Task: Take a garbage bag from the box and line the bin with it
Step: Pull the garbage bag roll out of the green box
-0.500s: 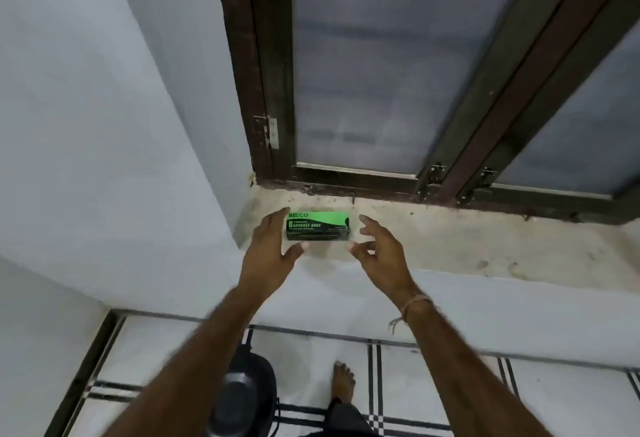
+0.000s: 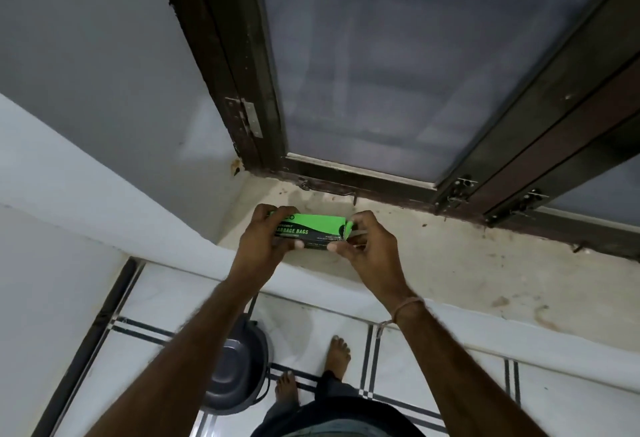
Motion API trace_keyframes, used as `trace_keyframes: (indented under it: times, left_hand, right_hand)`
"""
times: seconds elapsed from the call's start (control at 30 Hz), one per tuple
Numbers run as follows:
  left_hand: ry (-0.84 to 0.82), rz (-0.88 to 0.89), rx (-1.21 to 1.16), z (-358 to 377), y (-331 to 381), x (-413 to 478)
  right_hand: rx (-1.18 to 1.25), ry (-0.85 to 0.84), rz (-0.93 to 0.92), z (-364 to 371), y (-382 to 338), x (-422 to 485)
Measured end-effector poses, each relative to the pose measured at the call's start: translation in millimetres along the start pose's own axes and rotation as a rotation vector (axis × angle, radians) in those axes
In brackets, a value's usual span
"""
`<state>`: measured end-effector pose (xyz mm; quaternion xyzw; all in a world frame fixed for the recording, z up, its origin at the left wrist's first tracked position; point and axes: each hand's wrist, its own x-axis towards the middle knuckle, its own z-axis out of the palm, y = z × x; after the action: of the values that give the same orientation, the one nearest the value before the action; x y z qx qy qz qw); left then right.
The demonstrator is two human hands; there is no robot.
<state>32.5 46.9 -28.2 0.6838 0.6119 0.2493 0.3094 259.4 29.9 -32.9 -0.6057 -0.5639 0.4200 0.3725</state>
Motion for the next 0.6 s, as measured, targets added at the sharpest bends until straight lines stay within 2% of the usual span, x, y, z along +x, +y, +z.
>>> trace_keyframes:
  times: [0.23, 0.3, 0.43, 0.5, 0.6]
  left_hand:
    - [0.03, 0.063, -0.15, -21.0, 4.7, -5.3]
    - [0.051, 0.074, -0.177, -25.9, 6.2, -5.7]
    - [0.068, 0.091, -0.195, -32.0, 7.4, -10.6]
    - [0.075, 0.09, -0.209, -34.2, 5.7, -12.7]
    - [0.08, 0.11, -0.224, -38.7, 6.0, -18.8]
  right_hand:
    - [0.427, -0.022, 0.107, -19.5, -8.0, -4.1]
    - [0.357, 0.035, 0.084, -22.0, -9.2, -5.0]
    - [-0.025, 0.242, -0.096, -17.2, -25.0, -19.1]
    - [-0.051, 0.206, -0.173, -12.7, -34.5, -24.3]
    - [0.044, 0.11, -0.179, -3.1, -43.2, -34.8]
